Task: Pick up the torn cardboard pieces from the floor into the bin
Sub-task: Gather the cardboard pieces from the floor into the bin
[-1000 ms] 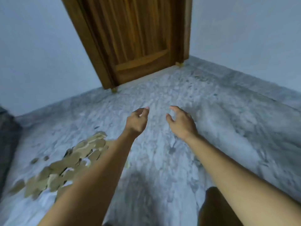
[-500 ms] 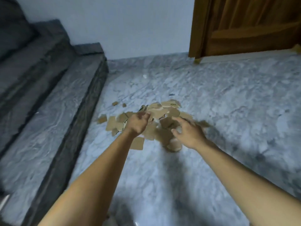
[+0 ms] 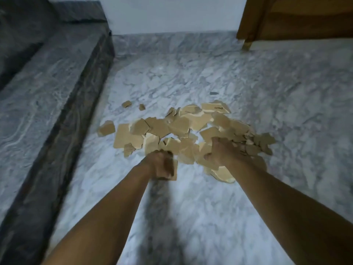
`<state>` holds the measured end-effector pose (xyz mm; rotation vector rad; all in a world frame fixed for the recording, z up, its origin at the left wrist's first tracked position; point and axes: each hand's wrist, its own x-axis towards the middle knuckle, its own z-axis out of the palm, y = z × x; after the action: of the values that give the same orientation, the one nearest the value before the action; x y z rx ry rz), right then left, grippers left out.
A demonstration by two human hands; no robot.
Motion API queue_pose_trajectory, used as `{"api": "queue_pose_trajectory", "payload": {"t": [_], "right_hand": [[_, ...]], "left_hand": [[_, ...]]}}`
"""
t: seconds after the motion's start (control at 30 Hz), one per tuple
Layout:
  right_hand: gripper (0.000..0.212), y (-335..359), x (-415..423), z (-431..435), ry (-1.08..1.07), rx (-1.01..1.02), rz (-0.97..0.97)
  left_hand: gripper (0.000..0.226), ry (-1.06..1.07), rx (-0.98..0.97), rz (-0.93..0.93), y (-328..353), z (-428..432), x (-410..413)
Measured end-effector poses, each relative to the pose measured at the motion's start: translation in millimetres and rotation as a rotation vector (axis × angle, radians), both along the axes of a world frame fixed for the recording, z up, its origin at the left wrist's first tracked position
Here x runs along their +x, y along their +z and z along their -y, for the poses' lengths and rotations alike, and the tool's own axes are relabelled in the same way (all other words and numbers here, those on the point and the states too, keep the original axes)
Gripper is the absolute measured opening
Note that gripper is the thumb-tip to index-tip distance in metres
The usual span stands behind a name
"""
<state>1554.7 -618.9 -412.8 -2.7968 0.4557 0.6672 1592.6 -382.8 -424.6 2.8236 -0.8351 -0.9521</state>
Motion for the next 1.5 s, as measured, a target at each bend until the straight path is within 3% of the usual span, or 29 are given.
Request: {"api": "queue_pose_trajectory", "payload": {"t": [0.07,0.17,0.27,0.4,0.47,0.6,0.67,0.73,0.8,0.9,1.03,1.17,1.3,1.4,1.5], "right_hand": [[0.076,-26.0,-1.2,0.7,-0.022,-0.109,-0.042],[0.083,-45.4,-10.2,-0.8,0.008,-0.170,0.045],[0.082,-53.2,-11.1,-2.2,-0.032,-0.056,0.167],[0.056,-48.2,-10.5,13.2,-0.219,0.499,0.229],[0.044,-34.5,-12.4,33.7,-0.310,0.645,0.242],[0.044,-11.0,-25.0,75.0,-0.352,0.862,0.135],[0.039,-2.0,-34.4,88.6,-0.298,0.827,0.107],[0.038,1.1,-37.9,93.4,-0.240,0.636,0.028],[0.050,0.1,-36.1,87.9,-0.108,0.375,-0.076],[0.071,-34.3,-38.2,74.9,0.024,0.178,-0.110],[0.077,-50.1,-56.4,50.0,-0.048,0.214,0.005],[0.082,-61.2,-57.1,49.4,-0.068,0.230,0.006],[0.053,-44.3,-58.0,81.2,0.061,0.224,-0.214],[0.083,-29.4,-60.3,119.5,0.013,0.193,-0.176],[0.067,-29.8,-76.6,138.1,-0.024,0.139,-0.108]], "left_hand": [[0.082,0.123,0.052,0.071,-22.1,-0.6,-8.6],[0.096,0.206,0.052,0.143,-34.3,-3.6,-18.1],[0.094,0.248,0.030,0.110,-40.4,-4.6,-17.7],[0.063,0.259,-0.082,-0.064,-42.3,-1.1,-12.6],[0.054,0.317,-0.171,-0.151,-37.2,2.4,-6.7],[0.067,0.365,-0.297,-0.237,-16.0,16.9,13.0],[0.056,0.320,-0.280,-0.282,-8.9,32.3,20.4],[0.034,0.257,-0.257,-0.294,-5.0,48.7,20.0],[0.038,0.235,-0.258,-0.295,-6.1,64.0,16.4],[0.049,0.178,-0.291,-0.272,-6.7,78.3,9.2],[0.063,0.121,-0.305,-0.185,-11.2,78.3,6.8],[0.049,0.194,-0.301,-0.101,-21.6,70.2,-0.2],[0.037,0.137,-0.394,-0.115,-21.1,79.0,2.1],[0.036,-0.025,-0.363,-0.046,-27.8,106.3,11.8],[0.048,-0.191,-0.213,0.009,-42.7,139.7,15.4]]}}
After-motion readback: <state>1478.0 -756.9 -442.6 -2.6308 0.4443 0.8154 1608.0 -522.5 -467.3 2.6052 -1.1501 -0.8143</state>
